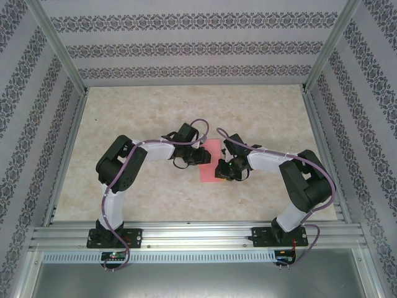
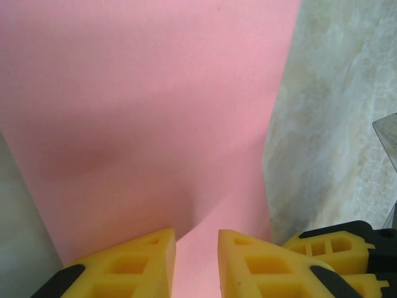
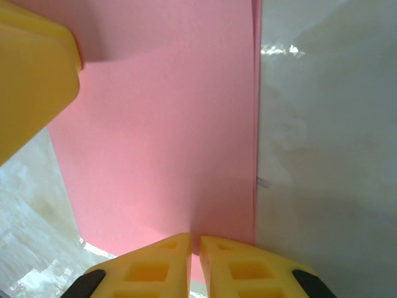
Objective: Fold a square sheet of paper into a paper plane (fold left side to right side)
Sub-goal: First fold the square sheet of paper in half at the center of the table.
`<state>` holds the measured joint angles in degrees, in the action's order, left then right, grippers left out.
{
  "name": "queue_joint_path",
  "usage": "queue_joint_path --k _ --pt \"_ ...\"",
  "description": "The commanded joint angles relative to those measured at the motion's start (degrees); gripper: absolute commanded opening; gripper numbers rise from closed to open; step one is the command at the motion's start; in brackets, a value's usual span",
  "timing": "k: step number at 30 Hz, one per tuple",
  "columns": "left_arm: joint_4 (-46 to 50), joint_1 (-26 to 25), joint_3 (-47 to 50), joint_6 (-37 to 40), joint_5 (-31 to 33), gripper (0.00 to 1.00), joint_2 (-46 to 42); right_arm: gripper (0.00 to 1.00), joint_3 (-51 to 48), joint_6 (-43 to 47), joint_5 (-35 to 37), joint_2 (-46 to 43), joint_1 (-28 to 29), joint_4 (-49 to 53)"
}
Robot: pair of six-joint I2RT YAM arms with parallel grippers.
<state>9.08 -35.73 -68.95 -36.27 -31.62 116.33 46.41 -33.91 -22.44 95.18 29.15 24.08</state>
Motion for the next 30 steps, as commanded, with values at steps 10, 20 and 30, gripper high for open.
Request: queue_joint_path --k 10,20,30 --pt "0.8 6.7 -6.5 2.9 5.1 0.29 5.0 0.16 -1.3 2.0 6.7 3.4 0.7 3.3" --pt "3.2 8.9 -13.1 3.4 5.3 0.3 8.5 0.15 -1.2 2.1 7.0 3.3 1.0 3.5" --pt "5.2 9.1 -16.5 3.8 7.2 0.32 10.4 0.16 -1.3 2.1 7.1 3.4 1.3 3.2"
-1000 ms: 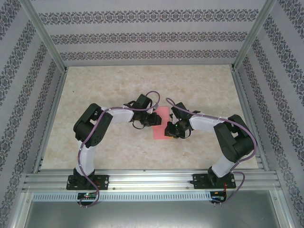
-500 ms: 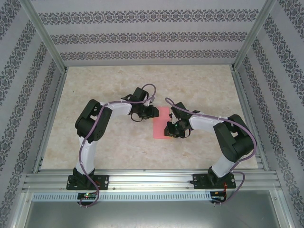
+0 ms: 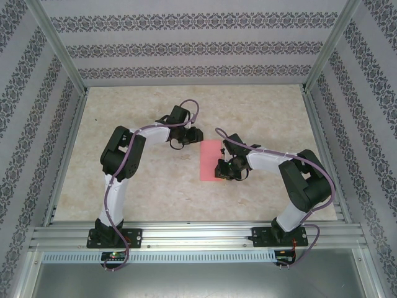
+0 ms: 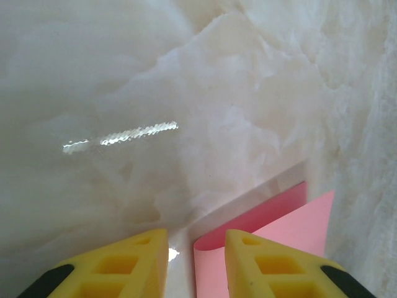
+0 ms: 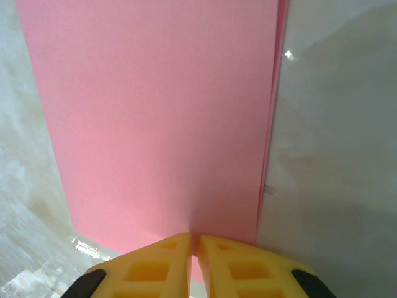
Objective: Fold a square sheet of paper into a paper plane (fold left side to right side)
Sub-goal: First fold the square sheet of paper in half at the center of the table.
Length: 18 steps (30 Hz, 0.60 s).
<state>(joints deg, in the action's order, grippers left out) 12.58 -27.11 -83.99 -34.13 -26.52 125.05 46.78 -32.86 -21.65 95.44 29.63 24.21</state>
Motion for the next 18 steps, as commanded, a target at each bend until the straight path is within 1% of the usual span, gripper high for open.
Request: queue_joint_path --k 1,6,8,10,14,18 --pt "1.8 0.6 -1.2 1.7 2.1 0.32 1.2 0.16 -1.8 1.0 6.4 3.1 0.7 3.0" --pt "1.5 1.5 2.5 2.7 1.0 0.3 -4.7 0.16 -1.5 1.0 6.3 3.2 0.7 2.9" --pt "0.9 1.4 4.1 2.8 -1.5 0.29 -7.0 0.15 -1.4 1.1 6.4 3.3 0.8 3.1" --pt "-0.9 0.9 5.9 2.0 -5.5 0.27 -8.4 0.15 -1.2 1.1 6.3 3.5 0.8 3.0" --pt "-1.3 -1.2 6.6 1.7 -9.3 0.27 -8.1 0.16 -1.2 1.1 6.4 3.7 0.9 3.1" --pt "-2.6 -2.5 5.7 0.5 -10.0 0.26 -5.2 0.16 -0.9 1.1 6.4 3.9 1.0 3.3"
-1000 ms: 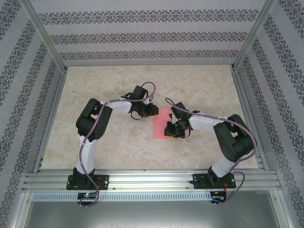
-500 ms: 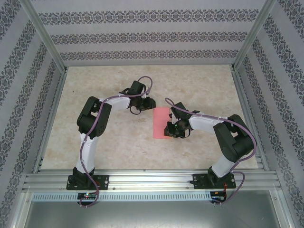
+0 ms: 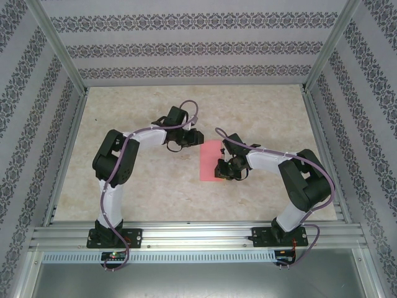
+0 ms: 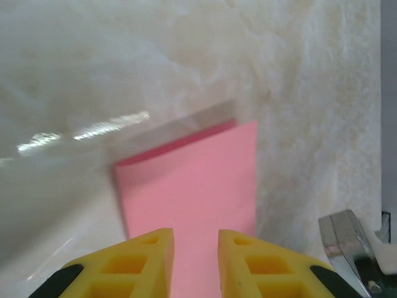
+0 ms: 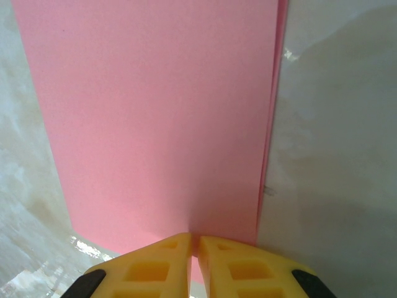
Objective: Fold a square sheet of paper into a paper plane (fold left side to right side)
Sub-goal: First fold the square sheet of paper in half at the center of the table.
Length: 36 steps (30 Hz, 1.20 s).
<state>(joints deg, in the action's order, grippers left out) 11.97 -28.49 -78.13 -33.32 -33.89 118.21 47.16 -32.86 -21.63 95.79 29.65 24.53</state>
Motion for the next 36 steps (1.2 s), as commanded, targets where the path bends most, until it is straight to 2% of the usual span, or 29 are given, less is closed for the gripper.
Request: queue_joint_path --k 1,9,20,27,36 --pt "-2.0 -1.4 -0.6 -0.5 -2.5 0.26 2.4 0.16 -1.2 1.1 6.3 3.6 0.9 3.1" --pt "-1.9 -1.7 -4.0 -0.5 -1.2 0.26 6.9 0.16 -0.5 1.2 6.5 4.2 1.3 3.6" --pt "3.2 -0.7 -6.9 1.9 12.5 0.26 9.7 0.16 -0.4 1.8 7.4 4.1 1.5 5.0" --pt "4.9 0.2 -11.6 2.6 15.6 0.26 12.6 0.16 -0.6 1.8 7.4 4.3 1.5 4.9" --pt "6.3 2.5 -17.7 2.4 15.5 0.28 15.2 0.16 -1.2 2.0 7.2 4.1 1.6 4.7"
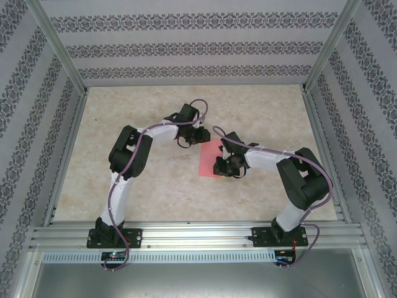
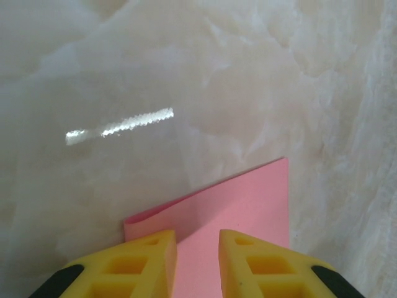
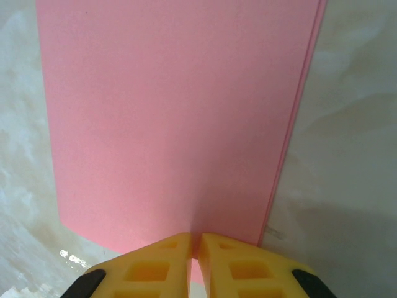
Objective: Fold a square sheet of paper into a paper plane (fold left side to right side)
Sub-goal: First fold the square sheet of paper in half at the center of the table.
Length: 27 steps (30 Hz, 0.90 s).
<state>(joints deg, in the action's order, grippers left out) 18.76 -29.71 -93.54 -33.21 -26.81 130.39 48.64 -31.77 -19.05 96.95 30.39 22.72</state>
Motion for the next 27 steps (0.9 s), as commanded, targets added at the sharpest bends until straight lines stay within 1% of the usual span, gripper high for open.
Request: queue_joint_path --k 1,8,10,13,16,19,22,24,27 --pt "-0.4 4.0 -3.2 2.2 8.3 0.29 3.4 0.16 -2.7 0.9 4.5 3.1 0.8 6.4" --pt "2.4 5.7 -9.3 2.2 7.7 0.3 6.0 0.16 -3.1 0.9 4.0 3.1 0.8 6.2" --pt "2.4 5.9 -9.3 2.5 7.3 0.31 5.4 0.16 -2.9 1.2 3.7 2.7 0.9 5.7" --pt "2.1 6.0 -7.3 3.9 6.9 0.33 2.1 0.17 -1.8 1.8 2.4 0.8 0.7 4.4" --pt "0.4 6.2 -2.0 5.0 6.5 0.35 -4.1 0.21 0.4 2.7 0.7 -2.4 -0.3 3.3" --pt "-1.2 6.3 5.1 5.5 6.1 0.36 -11.7 0.29 2.3 3.5 -1.0 -7.0 -2.6 2.6" --pt "-3.8 6.1 13.3 4.3 4.1 0.37 -18.8 0.38 4.0 4.3 -1.9 -9.6 -6.1 2.8" --pt "-6.3 5.6 18.9 2.4 2.2 0.37 -22.9 0.42 5.2 5.2 -1.3 -9.9 -8.0 3.4" --pt "-8.2 3.2 25.0 0.1 0.0 0.37 -26.7 0.44 7.7 6.3 1.2 -7.9 -9.7 4.7"
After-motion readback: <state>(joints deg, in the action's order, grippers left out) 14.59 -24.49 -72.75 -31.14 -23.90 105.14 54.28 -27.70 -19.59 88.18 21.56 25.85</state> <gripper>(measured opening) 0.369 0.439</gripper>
